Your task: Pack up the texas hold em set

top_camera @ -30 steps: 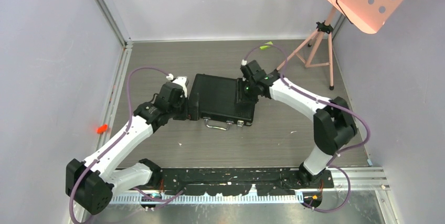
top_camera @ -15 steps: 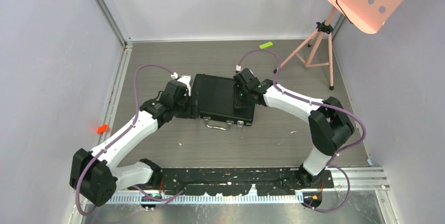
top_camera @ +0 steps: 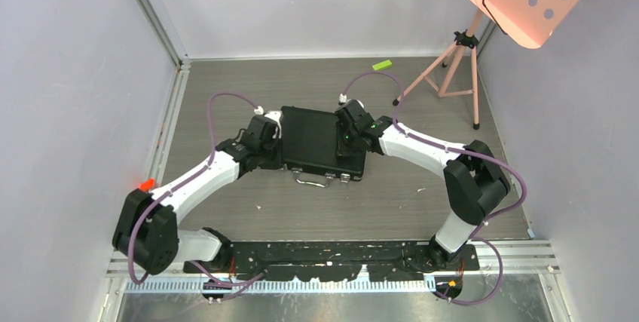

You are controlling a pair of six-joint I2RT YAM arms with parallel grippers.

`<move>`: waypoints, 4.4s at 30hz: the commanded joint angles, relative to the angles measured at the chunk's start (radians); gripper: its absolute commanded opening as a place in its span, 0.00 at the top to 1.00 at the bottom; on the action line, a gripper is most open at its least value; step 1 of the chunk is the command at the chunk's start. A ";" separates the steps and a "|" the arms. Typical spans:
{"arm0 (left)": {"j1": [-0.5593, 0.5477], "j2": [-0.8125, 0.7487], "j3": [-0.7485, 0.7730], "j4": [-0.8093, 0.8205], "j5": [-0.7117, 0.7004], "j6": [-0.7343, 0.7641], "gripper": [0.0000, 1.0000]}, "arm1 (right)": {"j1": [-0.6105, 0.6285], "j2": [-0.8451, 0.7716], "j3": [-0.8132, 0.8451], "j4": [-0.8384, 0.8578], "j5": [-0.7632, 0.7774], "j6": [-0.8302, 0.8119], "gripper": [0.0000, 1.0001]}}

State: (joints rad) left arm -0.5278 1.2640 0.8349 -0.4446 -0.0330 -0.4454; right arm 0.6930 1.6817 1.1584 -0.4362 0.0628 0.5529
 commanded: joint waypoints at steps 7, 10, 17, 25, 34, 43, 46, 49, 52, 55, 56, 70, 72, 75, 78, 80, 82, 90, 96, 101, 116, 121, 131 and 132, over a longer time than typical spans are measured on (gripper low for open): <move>0.006 0.121 -0.033 0.055 -0.031 -0.046 1.00 | 0.005 0.042 -0.074 -0.082 0.055 0.000 0.83; 0.006 0.148 -0.039 0.073 -0.040 -0.047 1.00 | 0.005 0.041 -0.074 -0.084 0.051 0.000 0.83; 0.005 0.141 -0.101 0.116 -0.035 -0.080 1.00 | 0.005 0.028 -0.080 -0.080 0.056 0.002 0.83; 0.005 -0.068 -0.123 0.036 -0.076 -0.081 1.00 | 0.005 0.037 -0.068 -0.084 0.050 -0.005 0.83; 0.005 -0.080 0.056 -0.085 -0.041 -0.013 1.00 | 0.005 0.029 -0.053 -0.093 0.042 -0.004 0.83; 0.005 0.034 -0.076 0.008 0.031 -0.063 1.00 | 0.005 0.017 -0.069 -0.098 0.042 -0.004 0.83; 0.005 0.043 -0.137 0.051 0.079 -0.096 1.00 | 0.006 0.015 -0.067 -0.104 0.043 -0.007 0.83; 0.005 0.061 -0.209 0.161 0.013 -0.131 1.00 | 0.005 0.013 -0.065 -0.099 0.040 -0.007 0.83; 0.006 0.128 -0.221 0.263 -0.047 -0.152 1.00 | 0.006 0.016 -0.061 -0.092 0.027 -0.001 0.83; 0.006 0.166 -0.208 0.302 -0.088 -0.173 1.00 | 0.007 0.009 -0.063 -0.092 0.022 0.004 0.83; 0.005 0.160 -0.212 0.317 -0.095 -0.178 1.00 | 0.006 0.003 -0.068 -0.091 0.025 0.004 0.83; 0.006 -0.208 -0.087 -0.027 -0.115 -0.109 1.00 | 0.006 -0.036 -0.091 -0.095 0.037 0.004 0.83; 0.006 -0.190 -0.019 -0.054 -0.120 -0.081 1.00 | 0.006 -0.037 -0.086 -0.096 0.034 0.004 0.83; 0.008 -0.130 0.068 -0.087 -0.110 -0.039 1.00 | 0.007 -0.041 -0.086 -0.096 0.030 0.008 0.83; 0.009 -0.078 0.104 -0.080 -0.079 -0.024 1.00 | 0.007 -0.047 -0.094 -0.095 0.030 0.011 0.83; 0.009 -0.056 0.085 -0.055 -0.066 -0.034 1.00 | 0.006 -0.053 -0.100 -0.095 0.030 0.014 0.83; 0.009 -0.036 0.031 -0.011 -0.059 -0.053 1.00 | 0.006 -0.058 -0.105 -0.093 0.029 0.017 0.83; 0.009 -0.004 -0.251 0.230 0.001 -0.164 1.00 | 0.007 -0.073 -0.110 -0.103 0.026 0.013 0.83; 0.009 0.029 -0.315 0.366 -0.085 -0.174 1.00 | 0.007 -0.109 -0.110 -0.126 0.046 0.005 0.83; 0.009 -0.046 -0.271 0.269 -0.080 -0.157 1.00 | 0.006 -0.129 -0.125 -0.134 0.056 0.006 0.83; 0.009 -0.139 -0.011 0.025 -0.056 -0.079 1.00 | 0.008 -0.109 -0.107 -0.120 0.036 0.009 0.83; 0.009 -0.056 -0.064 0.102 -0.032 -0.086 1.00 | 0.008 -0.114 -0.112 -0.118 0.035 0.014 0.83; 0.009 0.031 -0.109 0.158 -0.020 -0.088 1.00 | 0.008 -0.114 -0.106 -0.125 0.035 0.009 0.83; 0.009 0.039 -0.106 0.150 -0.024 -0.088 1.00 | 0.008 -0.114 -0.106 -0.125 0.036 0.008 0.83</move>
State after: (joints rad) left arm -0.5213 1.2762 0.7319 -0.3317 -0.0681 -0.5419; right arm 0.6941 1.5574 1.0512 -0.4858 0.1074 0.5625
